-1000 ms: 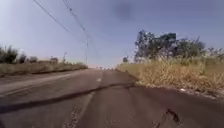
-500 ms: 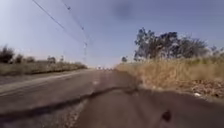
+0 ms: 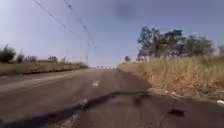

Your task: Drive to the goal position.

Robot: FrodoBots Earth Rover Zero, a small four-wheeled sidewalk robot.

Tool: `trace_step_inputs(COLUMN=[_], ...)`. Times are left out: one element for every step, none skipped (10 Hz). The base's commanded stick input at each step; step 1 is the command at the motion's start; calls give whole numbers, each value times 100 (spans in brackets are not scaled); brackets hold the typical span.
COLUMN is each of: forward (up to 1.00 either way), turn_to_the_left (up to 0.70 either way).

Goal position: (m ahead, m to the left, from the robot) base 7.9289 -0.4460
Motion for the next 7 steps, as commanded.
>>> trace_step_inputs(forward=[100,100,100,100,100,100,100], turn_to_the_left=[15,23,8,0,0,0,0])
